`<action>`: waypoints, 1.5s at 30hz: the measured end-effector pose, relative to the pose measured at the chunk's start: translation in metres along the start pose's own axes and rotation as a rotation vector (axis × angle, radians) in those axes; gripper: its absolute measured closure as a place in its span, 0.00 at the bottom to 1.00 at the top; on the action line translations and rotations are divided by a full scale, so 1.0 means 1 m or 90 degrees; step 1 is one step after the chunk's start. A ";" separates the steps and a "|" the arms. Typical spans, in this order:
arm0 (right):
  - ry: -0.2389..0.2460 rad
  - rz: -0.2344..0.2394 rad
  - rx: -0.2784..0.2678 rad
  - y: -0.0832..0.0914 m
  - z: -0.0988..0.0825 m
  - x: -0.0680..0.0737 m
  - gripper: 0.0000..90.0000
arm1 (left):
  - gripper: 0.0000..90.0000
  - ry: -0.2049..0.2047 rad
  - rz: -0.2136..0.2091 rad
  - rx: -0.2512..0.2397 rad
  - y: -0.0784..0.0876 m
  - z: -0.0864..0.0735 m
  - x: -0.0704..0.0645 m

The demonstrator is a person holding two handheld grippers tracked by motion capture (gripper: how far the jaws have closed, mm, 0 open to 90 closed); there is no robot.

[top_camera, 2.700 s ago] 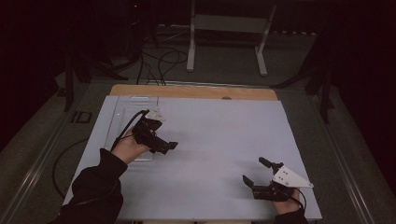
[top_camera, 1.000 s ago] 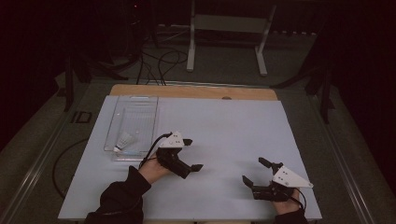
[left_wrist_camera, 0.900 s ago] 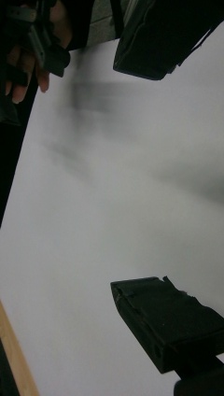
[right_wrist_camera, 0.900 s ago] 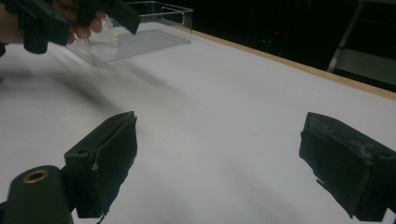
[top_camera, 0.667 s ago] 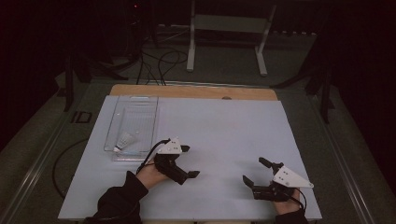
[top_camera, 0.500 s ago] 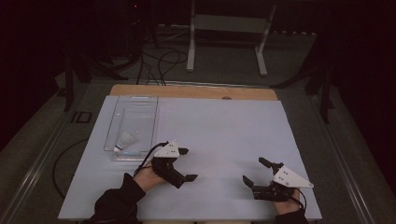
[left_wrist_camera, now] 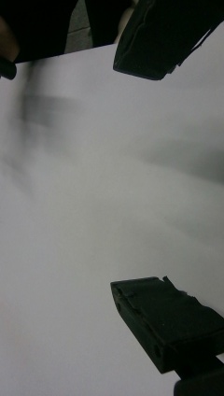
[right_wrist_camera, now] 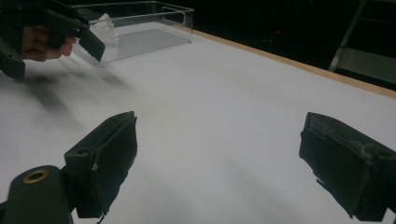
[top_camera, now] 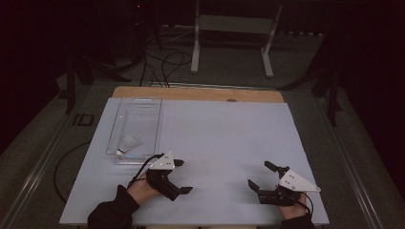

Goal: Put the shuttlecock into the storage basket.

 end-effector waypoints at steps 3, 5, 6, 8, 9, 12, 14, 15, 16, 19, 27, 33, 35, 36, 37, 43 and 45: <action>-0.001 0.000 0.002 0.000 0.000 0.000 0.12 | 0.00 -0.001 -0.002 0.000 0.004 -0.002 -0.001; -0.001 0.000 0.002 0.000 0.000 0.000 0.12 | 0.00 -0.009 -0.002 0.007 0.007 -0.004 -0.002; -0.001 -0.001 0.002 0.000 0.000 0.000 0.12 | 0.00 -0.012 -0.002 0.012 0.008 -0.005 -0.002; -0.001 -0.001 0.000 0.000 0.000 0.000 0.12 | 0.00 -0.003 -0.002 0.012 0.010 -0.008 -0.001; -0.001 -0.001 0.000 0.000 0.000 0.000 0.12 | 0.00 -0.003 0.000 0.014 0.011 -0.010 -0.001; -0.002 -0.001 0.000 0.000 0.000 0.000 0.12 | 0.00 0.007 0.004 0.008 0.016 -0.014 0.001; -0.002 -0.003 0.000 0.001 0.000 0.000 0.12 | 0.00 0.013 0.003 0.008 0.018 -0.018 0.001; -0.003 -0.002 -0.001 0.001 0.000 0.000 0.12 | 0.00 0.013 0.005 0.010 0.019 -0.019 0.000; -0.003 -0.002 -0.001 0.001 0.000 0.000 0.12 | 0.00 0.013 0.007 0.012 0.020 -0.021 0.000; -0.002 -0.002 0.000 0.001 0.000 0.000 0.12 | 0.00 0.015 0.008 0.013 0.026 -0.025 0.000; 0.001 -0.001 0.001 0.000 0.000 0.000 0.12 | 0.00 0.034 0.035 0.004 0.046 -0.037 0.001; 0.001 -0.002 0.002 0.000 0.000 0.000 0.12 | 0.00 0.046 0.072 -0.016 0.061 -0.043 0.003; 0.000 -0.001 0.002 0.000 0.000 0.000 0.12 | 0.00 0.048 0.086 -0.019 0.065 -0.046 0.004; 0.000 -0.001 0.003 0.000 0.000 0.000 0.12 | 0.00 0.054 0.089 -0.023 0.067 -0.047 0.004; -0.001 -0.001 0.003 0.000 0.000 0.000 0.12 | 0.00 0.057 0.090 -0.026 0.068 -0.049 0.004; 0.000 -0.001 0.003 0.000 0.000 0.000 0.12 | 0.00 0.057 0.127 -0.037 0.073 -0.052 0.005; -0.001 0.000 0.003 0.000 0.000 0.000 0.12 | 0.00 0.056 0.150 -0.043 0.077 -0.052 0.005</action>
Point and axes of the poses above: each handheld gripper's, and its own axes: y roughly backward along the jaws, z roughly out of its top, x roughly to its left, the point moved 1 cm from there along -y, roughly forward along the jaws, and after that the axes turned 2 degrees about -x, right-handed, at the moved point
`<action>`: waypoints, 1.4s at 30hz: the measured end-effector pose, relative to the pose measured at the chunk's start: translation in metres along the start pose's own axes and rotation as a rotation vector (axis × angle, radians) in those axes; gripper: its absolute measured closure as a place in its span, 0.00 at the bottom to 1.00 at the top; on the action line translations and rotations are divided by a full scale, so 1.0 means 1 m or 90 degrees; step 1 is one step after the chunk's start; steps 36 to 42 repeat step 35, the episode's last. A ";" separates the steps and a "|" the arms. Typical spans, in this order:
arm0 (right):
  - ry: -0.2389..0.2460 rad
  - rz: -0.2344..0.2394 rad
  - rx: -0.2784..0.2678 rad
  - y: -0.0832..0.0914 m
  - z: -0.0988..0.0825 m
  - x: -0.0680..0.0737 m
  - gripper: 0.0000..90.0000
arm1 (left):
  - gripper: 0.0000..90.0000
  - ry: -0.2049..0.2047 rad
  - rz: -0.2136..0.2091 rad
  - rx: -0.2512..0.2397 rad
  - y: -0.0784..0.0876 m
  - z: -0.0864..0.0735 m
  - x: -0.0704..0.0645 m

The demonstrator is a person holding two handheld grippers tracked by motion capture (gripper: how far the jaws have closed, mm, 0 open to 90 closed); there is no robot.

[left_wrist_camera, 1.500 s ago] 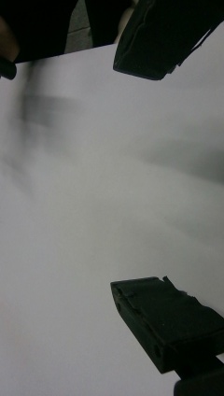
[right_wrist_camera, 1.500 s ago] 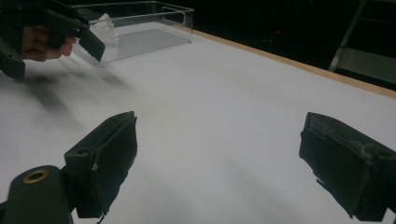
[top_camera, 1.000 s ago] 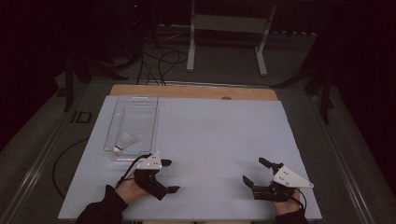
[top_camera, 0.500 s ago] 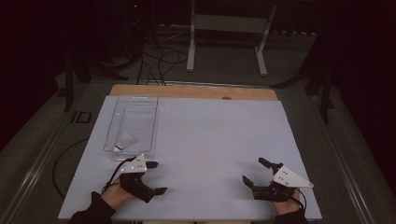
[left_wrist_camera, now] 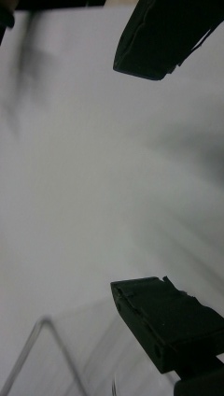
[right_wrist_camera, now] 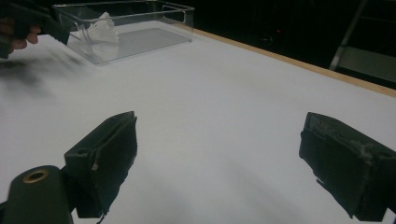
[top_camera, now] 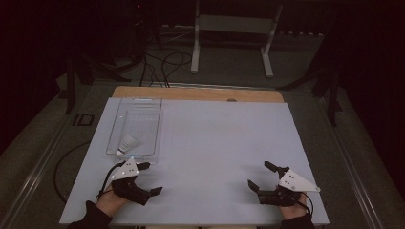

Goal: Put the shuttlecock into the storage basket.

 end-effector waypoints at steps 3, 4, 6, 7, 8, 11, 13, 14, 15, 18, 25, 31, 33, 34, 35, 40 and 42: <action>0.000 0.003 -0.001 0.000 0.000 0.000 0.12 | 0.00 0.014 0.000 -0.015 0.005 -0.001 0.003; 0.000 0.003 -0.001 0.000 0.000 0.000 0.12 | 0.00 0.014 0.000 -0.015 0.005 -0.001 0.003; -0.003 0.004 0.001 -0.001 0.000 0.000 0.12 | 0.00 0.018 -0.005 -0.010 0.004 -0.003 0.003; -0.002 0.004 0.000 -0.001 0.000 0.000 0.12 | 0.00 0.017 -0.007 -0.007 0.002 -0.003 0.003; -0.002 0.005 0.001 -0.001 0.000 0.000 0.12 | 0.00 0.014 -0.009 -0.004 0.002 -0.003 0.002; -0.003 0.005 0.003 -0.001 -0.001 0.001 0.12 | 0.00 0.013 -0.004 -0.007 0.000 -0.003 0.002; -0.001 0.003 0.004 -0.001 -0.001 0.000 0.12 | 0.00 0.018 -0.006 -0.013 0.000 -0.003 0.002; -0.003 0.003 0.004 -0.001 -0.001 0.000 0.12 | 0.00 0.018 -0.005 -0.014 0.000 -0.003 0.002; -0.004 0.002 0.005 -0.001 -0.001 0.000 0.12 | 0.00 0.016 -0.004 -0.013 0.000 -0.003 0.002; -0.003 0.003 0.004 -0.001 -0.001 0.000 0.12 | 0.00 0.016 -0.002 -0.014 0.001 -0.003 0.002; -0.005 0.002 0.005 -0.001 -0.002 0.000 0.12 | 0.00 0.016 -0.004 -0.015 0.000 -0.003 0.002; -0.006 0.002 0.006 -0.002 -0.002 0.000 0.12 | 0.00 0.018 -0.006 -0.019 0.001 -0.002 0.002; -0.006 0.002 0.006 -0.002 -0.002 0.000 0.12 | 0.00 0.019 -0.003 -0.021 0.001 -0.002 0.002; -0.006 0.002 0.008 -0.001 -0.002 0.000 0.12 | 0.00 0.019 -0.003 -0.021 0.001 -0.002 0.002; -0.006 0.002 0.008 -0.001 -0.002 0.000 0.12 | 0.00 0.019 -0.003 -0.021 0.001 -0.002 0.002; -0.006 0.002 0.008 -0.001 -0.002 0.000 0.12 | 0.00 0.019 -0.003 -0.021 0.001 -0.002 0.002; -0.006 0.002 0.008 -0.001 -0.002 0.000 0.12 | 0.00 0.019 -0.003 -0.021 0.001 -0.002 0.002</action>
Point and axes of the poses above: each handheld gripper's, and its own axes: y roughly backward along the jaws, z roughly out of its top, x roughly to its left, the point moved 1 cm from there along -y, roughly forward along the jaws, and after that the axes turned 2 degrees about -x, right-handed, at the moved point
